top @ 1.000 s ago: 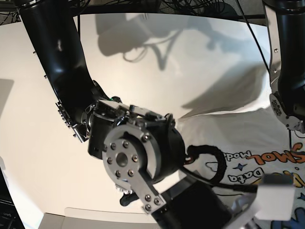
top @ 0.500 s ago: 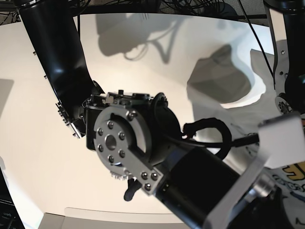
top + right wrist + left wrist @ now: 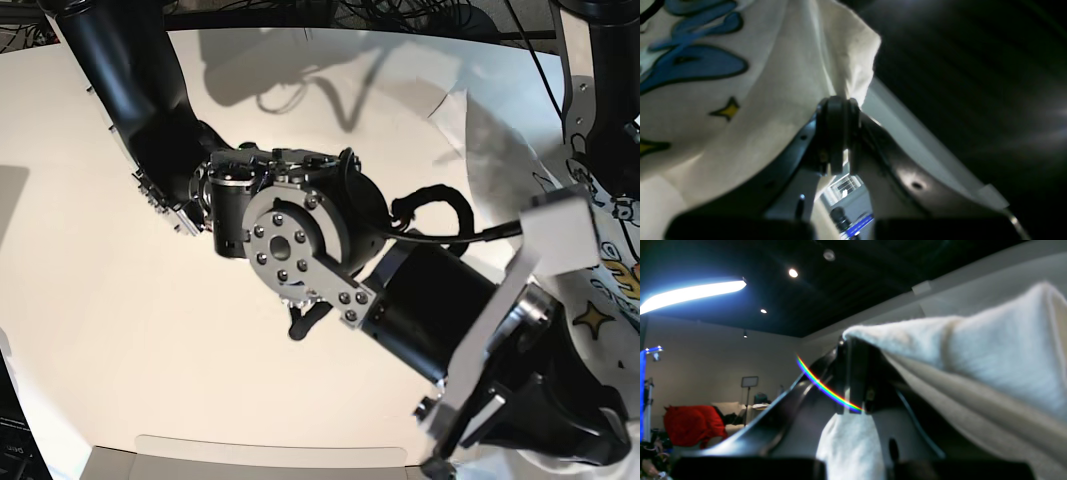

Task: Layout the t-shirt on the table in an organized manner, then fold the t-shirt properly
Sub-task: 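Swing both held shirt edges together, bringing the left gripper beside the right, then lower the shirt onto the table with both grippers, dragging it across, then open both grippers and release the shirt onto the table, then move the left gripper to the shirt's bunched edge and grasp it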

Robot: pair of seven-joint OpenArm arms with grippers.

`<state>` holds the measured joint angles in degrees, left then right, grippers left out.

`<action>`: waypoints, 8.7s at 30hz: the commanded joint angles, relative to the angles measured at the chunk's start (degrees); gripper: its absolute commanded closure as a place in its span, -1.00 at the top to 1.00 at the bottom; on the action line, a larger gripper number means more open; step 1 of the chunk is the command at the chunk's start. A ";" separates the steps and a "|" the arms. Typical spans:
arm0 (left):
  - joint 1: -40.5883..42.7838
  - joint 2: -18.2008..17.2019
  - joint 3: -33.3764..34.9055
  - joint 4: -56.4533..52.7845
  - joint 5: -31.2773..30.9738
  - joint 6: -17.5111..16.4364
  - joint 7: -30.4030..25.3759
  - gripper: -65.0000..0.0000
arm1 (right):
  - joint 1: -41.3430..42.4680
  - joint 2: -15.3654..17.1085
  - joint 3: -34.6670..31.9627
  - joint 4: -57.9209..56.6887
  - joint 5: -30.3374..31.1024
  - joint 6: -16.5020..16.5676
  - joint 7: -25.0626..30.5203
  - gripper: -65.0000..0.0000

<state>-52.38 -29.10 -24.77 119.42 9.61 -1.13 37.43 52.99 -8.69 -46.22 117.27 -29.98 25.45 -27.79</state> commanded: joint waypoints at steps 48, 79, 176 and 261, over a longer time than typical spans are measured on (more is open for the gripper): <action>12.78 20.44 26.84 -4.82 -11.23 0.55 -7.41 -1.00 | -35.89 -0.31 20.33 0.57 -19.21 -9.06 7.00 -1.00; 18.40 30.90 47.24 -29.53 -10.97 0.55 -16.02 -1.00 | -69.74 2.05 27.97 0.48 -19.12 -8.62 -3.99 -1.00; 59.19 8.66 36.25 -8.95 -11.41 0.20 -1.87 0.02 | -66.57 17.52 42.66 -0.31 48.31 5.54 -29.04 0.09; 35.19 11.04 16.12 -39.37 -53.78 -8.06 31.01 -0.11 | -72.64 26.40 48.81 0.40 30.99 5.89 -40.30 0.09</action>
<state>-15.51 -17.17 -8.60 78.70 -42.89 -9.02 69.08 -19.86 17.10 2.33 116.88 1.23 31.16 -68.40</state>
